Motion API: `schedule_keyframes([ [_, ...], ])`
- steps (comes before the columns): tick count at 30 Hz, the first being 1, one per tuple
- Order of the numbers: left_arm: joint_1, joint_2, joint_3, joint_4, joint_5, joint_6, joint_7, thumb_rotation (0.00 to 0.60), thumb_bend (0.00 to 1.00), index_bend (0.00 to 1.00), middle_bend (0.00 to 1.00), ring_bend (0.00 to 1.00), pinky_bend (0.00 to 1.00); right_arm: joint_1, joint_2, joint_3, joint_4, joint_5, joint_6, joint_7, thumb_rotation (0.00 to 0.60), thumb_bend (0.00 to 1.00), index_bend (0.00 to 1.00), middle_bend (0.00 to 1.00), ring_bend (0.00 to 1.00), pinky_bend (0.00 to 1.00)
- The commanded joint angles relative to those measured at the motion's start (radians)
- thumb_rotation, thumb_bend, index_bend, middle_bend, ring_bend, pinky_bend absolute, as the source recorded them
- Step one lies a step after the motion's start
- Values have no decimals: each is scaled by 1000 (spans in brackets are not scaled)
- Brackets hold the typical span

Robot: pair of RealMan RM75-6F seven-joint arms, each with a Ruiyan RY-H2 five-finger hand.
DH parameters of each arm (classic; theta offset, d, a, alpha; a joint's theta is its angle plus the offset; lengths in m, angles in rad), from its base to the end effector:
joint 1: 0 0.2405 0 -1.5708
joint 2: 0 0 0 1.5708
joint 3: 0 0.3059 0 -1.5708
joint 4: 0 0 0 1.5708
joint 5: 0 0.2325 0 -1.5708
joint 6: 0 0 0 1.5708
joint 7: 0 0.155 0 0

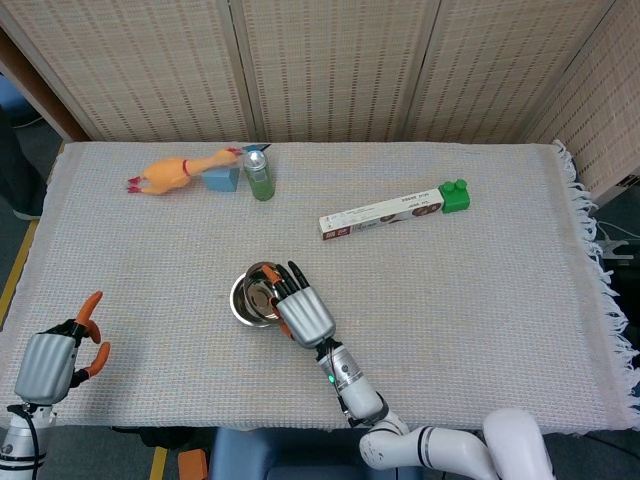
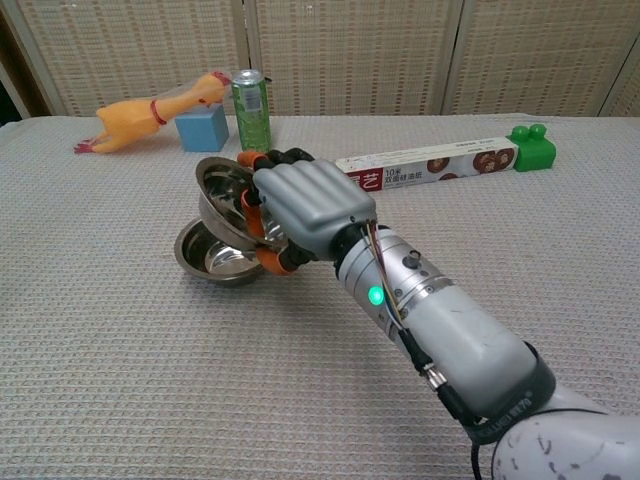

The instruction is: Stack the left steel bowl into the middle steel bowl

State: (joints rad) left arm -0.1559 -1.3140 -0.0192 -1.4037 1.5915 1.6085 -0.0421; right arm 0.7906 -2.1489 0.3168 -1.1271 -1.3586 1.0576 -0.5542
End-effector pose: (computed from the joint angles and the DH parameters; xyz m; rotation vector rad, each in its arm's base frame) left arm -0.3560 0.2170 0.1132 -1.4346 -0.7773 -1.0881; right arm -0.0437 -0.3405 -0.1907 1.8968 -0.7190 1.1682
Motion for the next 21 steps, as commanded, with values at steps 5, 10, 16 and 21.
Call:
schedule_keyframes([
  [5,5,8,-5,0,5,3,-15,600,403,0,553,481,658,54,-88,10,139,17,-12,32,600,327,224,13,0,0],
  [10,9,10,-10,0,10,12,-20,600,401,0,553,481,658,45,-57,-3,101,-3,23,29,600,196,0,0,0,0],
  [16,12,10,-7,-5,22,12,-1,600,402,0,551,481,659,-25,96,-50,-113,-32,88,-20,600,150,0,0,0,0],
  [21,22,44,6,-43,23,1,7,600,402,0,437,430,641,-209,417,-197,-459,-47,197,-75,600,129,0,0,0,0],
])
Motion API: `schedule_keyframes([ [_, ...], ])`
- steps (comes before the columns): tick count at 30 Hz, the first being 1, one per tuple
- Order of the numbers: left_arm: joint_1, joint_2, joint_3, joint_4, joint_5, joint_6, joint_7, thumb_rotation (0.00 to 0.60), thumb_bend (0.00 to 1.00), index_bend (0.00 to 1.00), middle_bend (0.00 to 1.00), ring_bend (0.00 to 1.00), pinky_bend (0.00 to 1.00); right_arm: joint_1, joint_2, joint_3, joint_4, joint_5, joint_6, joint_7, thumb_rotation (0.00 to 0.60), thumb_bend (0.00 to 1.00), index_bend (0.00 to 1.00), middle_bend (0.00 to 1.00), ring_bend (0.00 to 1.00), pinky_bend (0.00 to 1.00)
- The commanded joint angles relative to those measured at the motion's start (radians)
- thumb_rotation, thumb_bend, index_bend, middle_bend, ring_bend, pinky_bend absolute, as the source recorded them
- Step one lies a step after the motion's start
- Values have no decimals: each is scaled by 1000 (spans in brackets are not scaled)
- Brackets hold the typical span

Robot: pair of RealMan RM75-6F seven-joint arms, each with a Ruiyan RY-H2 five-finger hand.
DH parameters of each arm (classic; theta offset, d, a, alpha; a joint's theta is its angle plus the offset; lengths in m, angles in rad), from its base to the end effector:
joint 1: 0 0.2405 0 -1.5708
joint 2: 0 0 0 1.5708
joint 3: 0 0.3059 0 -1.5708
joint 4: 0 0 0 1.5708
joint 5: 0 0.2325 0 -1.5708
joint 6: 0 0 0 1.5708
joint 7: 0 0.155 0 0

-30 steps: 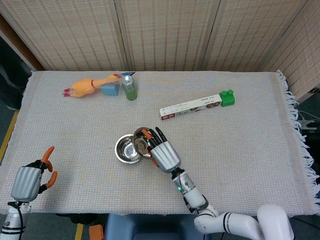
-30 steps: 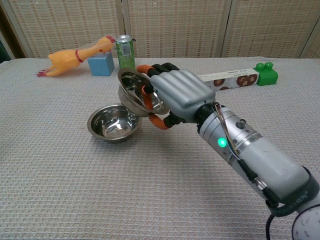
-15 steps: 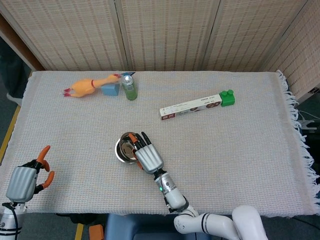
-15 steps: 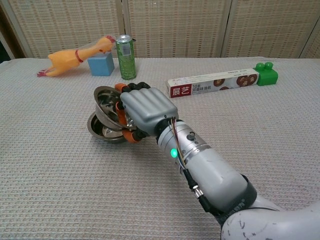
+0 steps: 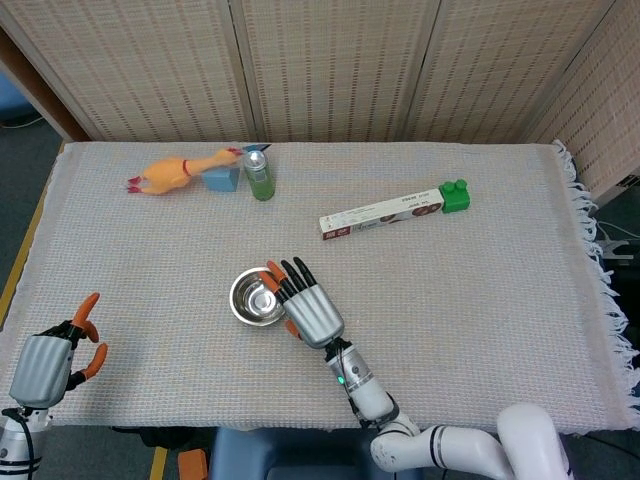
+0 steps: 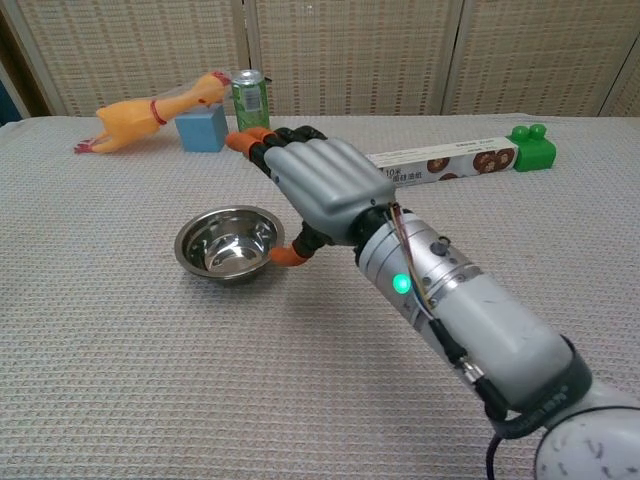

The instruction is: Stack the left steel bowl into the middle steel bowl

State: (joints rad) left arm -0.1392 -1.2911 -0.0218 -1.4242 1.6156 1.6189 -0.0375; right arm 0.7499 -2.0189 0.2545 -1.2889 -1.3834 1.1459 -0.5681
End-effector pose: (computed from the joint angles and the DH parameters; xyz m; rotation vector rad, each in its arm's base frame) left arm -0.3540 0.2107 0.1205 -1.4404 -0.7637 -1.0914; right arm -0.0596 -0.3345 -0.1492 1.8664 -0.6613 1.2206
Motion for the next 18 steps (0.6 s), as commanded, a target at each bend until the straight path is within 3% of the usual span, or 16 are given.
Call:
schedule_keyframes([
  [1,7,34,15,-36,-1,-18,2,600,401,0,384,388,619,-204,353,-165,-352,-26,136,-75,600,129,0,0,0,0],
  [5,17,95,39,-95,-4,-47,22,600,402,1,166,154,356,-359,602,-310,-465,-76,273,-56,600,129,0,0,0,0],
  [9,32,157,72,-181,-42,-107,99,600,401,6,46,10,186,-529,731,-397,-409,-66,430,94,600,129,0,0,0,0],
  [11,40,165,79,-207,-51,-113,128,600,401,1,7,0,155,-593,744,-403,-341,-50,484,202,600,129,0,0,0,0],
  [18,62,157,71,-208,-14,-59,130,600,400,0,0,0,142,-626,806,-388,-334,-59,469,282,600,129,0,0,0,0],
])
